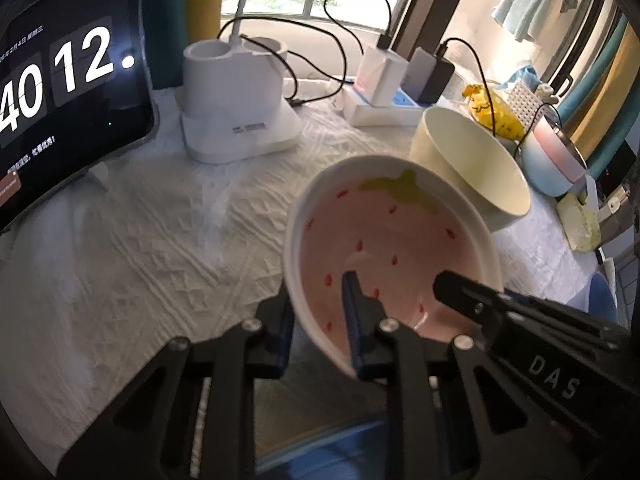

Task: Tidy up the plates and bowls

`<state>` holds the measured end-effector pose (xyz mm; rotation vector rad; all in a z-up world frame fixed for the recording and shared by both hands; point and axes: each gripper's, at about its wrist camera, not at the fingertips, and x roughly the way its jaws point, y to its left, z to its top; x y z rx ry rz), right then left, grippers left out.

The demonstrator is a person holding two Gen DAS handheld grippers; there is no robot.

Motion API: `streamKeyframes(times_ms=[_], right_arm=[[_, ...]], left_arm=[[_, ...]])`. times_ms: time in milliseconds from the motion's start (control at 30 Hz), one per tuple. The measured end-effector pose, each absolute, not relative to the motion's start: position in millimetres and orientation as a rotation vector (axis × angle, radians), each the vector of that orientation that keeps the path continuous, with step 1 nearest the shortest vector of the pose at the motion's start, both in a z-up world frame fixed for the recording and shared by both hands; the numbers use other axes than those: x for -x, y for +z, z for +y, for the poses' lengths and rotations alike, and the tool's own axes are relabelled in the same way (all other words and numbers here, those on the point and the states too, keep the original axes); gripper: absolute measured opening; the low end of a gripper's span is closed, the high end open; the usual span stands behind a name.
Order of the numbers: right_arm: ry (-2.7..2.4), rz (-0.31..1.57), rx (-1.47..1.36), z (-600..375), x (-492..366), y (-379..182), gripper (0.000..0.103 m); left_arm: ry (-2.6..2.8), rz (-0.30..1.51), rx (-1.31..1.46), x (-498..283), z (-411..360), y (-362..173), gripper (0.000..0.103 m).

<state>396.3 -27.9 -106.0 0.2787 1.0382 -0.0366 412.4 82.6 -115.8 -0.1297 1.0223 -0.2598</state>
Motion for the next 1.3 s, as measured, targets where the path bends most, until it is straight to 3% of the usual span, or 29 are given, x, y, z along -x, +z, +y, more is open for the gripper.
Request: streamKeyframes(times_ms=[1300], right_arm=[[0.092,0.84,-0.283,-42.7,-301.4,-14.5,0.012]], left_arm=[[-0.229,0.825,0.157,-315.2,72.2,-16.9,0.022]])
